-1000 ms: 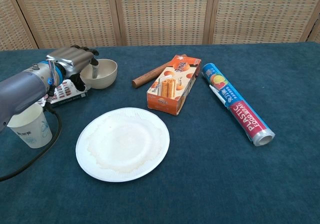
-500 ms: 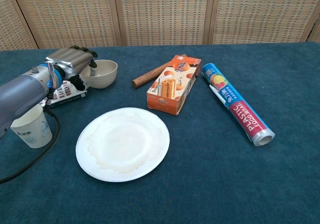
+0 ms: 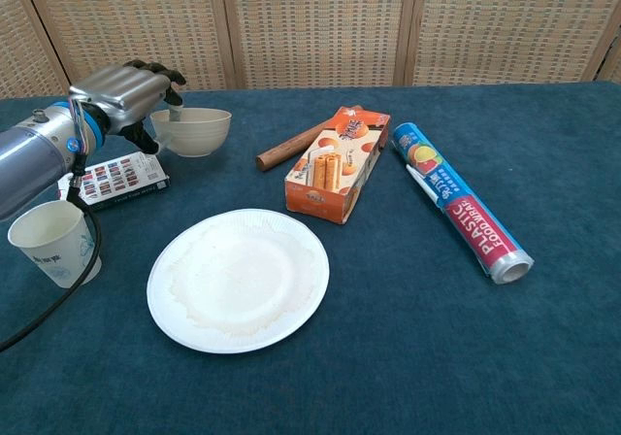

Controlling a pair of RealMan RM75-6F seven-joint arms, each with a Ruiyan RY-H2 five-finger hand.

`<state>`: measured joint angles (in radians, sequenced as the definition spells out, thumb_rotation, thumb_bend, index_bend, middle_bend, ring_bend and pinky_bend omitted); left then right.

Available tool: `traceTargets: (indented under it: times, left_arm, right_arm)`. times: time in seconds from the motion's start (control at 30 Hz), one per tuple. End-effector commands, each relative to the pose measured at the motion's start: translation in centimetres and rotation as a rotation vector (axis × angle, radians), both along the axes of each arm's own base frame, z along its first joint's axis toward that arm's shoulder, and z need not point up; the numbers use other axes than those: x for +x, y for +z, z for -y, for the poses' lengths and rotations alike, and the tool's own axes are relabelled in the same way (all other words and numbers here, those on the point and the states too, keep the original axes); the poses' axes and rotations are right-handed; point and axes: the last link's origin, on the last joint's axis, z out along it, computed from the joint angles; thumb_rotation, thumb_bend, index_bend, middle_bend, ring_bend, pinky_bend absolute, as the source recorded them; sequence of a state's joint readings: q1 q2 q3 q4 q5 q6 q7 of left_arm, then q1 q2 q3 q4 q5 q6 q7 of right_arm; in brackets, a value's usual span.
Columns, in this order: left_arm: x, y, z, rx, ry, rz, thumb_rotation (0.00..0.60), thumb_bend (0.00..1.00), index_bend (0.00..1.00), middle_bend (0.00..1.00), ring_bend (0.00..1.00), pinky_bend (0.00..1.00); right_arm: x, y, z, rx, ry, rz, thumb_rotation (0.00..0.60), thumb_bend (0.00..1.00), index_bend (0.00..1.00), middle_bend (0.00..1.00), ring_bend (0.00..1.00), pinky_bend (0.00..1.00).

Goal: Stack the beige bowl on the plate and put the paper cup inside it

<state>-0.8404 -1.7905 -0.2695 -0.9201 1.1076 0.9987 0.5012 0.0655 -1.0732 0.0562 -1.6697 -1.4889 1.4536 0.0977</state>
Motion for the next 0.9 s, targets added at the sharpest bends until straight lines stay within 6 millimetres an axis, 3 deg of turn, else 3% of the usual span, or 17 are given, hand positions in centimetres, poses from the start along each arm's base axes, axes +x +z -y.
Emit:
traceTargets:
  times: [0.03,0.23,0.53,0.73,0.9]
  left_arm:
    - [0.4,1.8,1.1,0.024,-0.059,0.022,0.6,0.46,0.6,0.1,0.0,0.02]
    - [1.3,3.1,3.5,0.014,-0.143,0.052,0.6,0.46,0.61,0.11,0.0,0.03]
    - [1.6,4.0,9.5,-0.072,-0.276,0.069,0.6,0.46,0.61,0.11,0.0,0.03]
    - [1.5,3.8,13.0,-0.146,-0.303,0.077,0.6,0.46,0.61,0.11,0.0,0.04]
    - [1.4,3.5,14.4,-0.176,-0.316,0.083,0.6,0.46,0.61,0.11,0.0,0.04]
  right_arm:
    - [0.1,0.0,-0.1,0.0,0.004,-0.001,0.6,0.15,0.0,0.0,0.0,0.0]
    - [0.4,0.0,-0.3,-0.005,0.016,-0.005,0.6,0.15,0.0,0.0,0.0,0.0]
    - [0.7,0.3,-0.5,-0.018,0.026,-0.006,0.6,0.15,0.0,0.0,0.0,0.0]
    - [0.9,0.3,-0.7,-0.017,0.037,-0.005,0.6,0.15,0.0,0.0,0.0,0.0]
    - [1.1,0.3,-0.7,-0.019,0.041,-0.004,0.6,0.15,0.0,0.0,0.0,0.0]
